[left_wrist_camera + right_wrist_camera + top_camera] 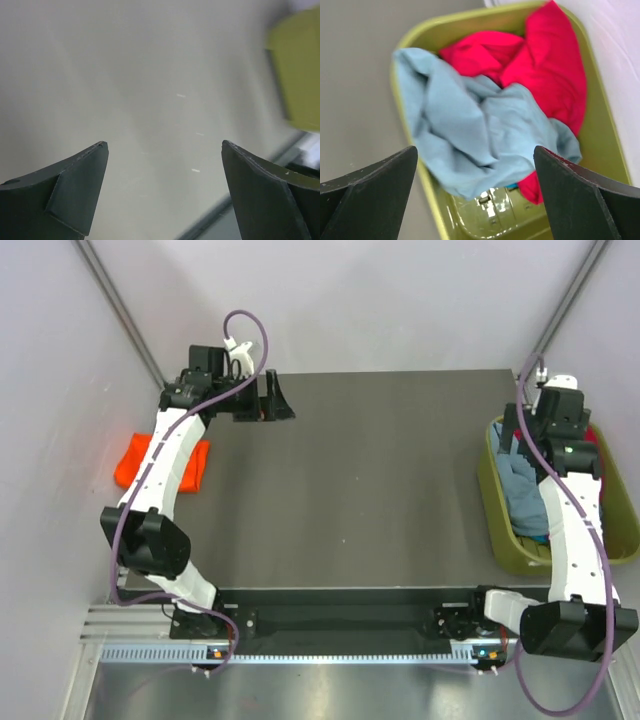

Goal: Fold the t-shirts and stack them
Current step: Grab the tshirt from the pile

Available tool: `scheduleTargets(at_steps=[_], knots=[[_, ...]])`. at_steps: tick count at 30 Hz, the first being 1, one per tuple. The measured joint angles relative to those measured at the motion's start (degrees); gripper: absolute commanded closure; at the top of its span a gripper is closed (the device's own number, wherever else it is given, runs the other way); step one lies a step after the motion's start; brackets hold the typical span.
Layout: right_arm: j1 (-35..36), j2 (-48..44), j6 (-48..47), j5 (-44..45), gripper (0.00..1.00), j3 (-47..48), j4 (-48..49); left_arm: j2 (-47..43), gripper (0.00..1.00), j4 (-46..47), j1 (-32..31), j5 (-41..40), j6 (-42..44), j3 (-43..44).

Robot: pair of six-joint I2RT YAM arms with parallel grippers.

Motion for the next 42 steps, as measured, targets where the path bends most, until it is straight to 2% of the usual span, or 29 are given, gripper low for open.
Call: scheduleTargets(at_steps=[4,7,10,11,12,16,21,27,29,30,31,33,34,35,37,42], knots=[[-3.7,0.4,-0.2,-3.2,0.00,0.5,-0.2,2.1,0.01,2.1,0.0,8.1,-2.6,-1.9],[-4.0,0.8,-2.1,-8.9,0.00,1.2,2.0,7.4,0.05,-3.7,-0.1,9.1,1.2,4.1],[-4.0,0.9,-3.8,-10.6,0.00,1.2,7.2,13.0,0.05,-7.4,-0.1,6.6,5.0,12.0],[-4.1,1.0,-4.4,-9.9,0.00,1.2,8.9,13.2,0.05,-7.6,-0.1,5.4,5.9,12.1],[-4.2,1.3,-4.7,-8.9,0.00,1.3,10.0,13.2,0.01,-8.6,-0.1,4.2,6.9,12.1],[-7.4,2.6,-6.1,-6.0,0.00,1.1,11.6,12.6,0.01,-11.1,-0.1,1.0,11.0,12.8],[-12.5,-0.3,-7.5,-5.0,0.00,-8.7,13.1,12.7,0.09,-12.4,-0.1,1.7,13.5,14.3],[-17.0,-1.1,-7.4,-7.2,0.02,-19.7,11.5,14.6,0.08,-12.9,-0.1,1.5,13.6,15.6],[-19.3,-0.5,-6.9,-8.4,0.07,-21.0,11.3,15.3,0.08,-12.8,-0.2,1.3,13.4,16.0],[-20.3,0.3,-6.5,-9.2,0.10,-21.2,11.3,15.6,0.09,-12.8,-0.2,1.1,13.4,16.1],[-21.2,1.5,-6.0,-9.8,0.29,-21.2,11.5,15.8,0.09,-12.8,-0.3,0.9,13.4,16.1],[-22.6,4.5,-5.4,-11.6,0.54,-21.0,11.4,16.2,0.09,-12.8,-0.4,0.4,13.4,16.1],[-23.1,6.3,-4.9,-12.8,0.77,-20.9,11.4,16.3,0.09,-12.8,-0.6,0.1,13.4,16.2],[-23.4,7.8,-4.8,-14.0,0.86,-20.9,11.3,16.5,0.09,-12.8,-0.7,-0.2,13.4,16.2],[-23.8,9.3,-3.9,-17.0,0.98,-20.2,9.9,16.7,0.09,-12.8,-0.9,-0.7,13.4,16.2],[-24.0,5.9,-2.8,-24.4,1.00,-12.2,7.6,17.0,0.09,-12.8,-1.5,-2.1,13.7,16.2]])
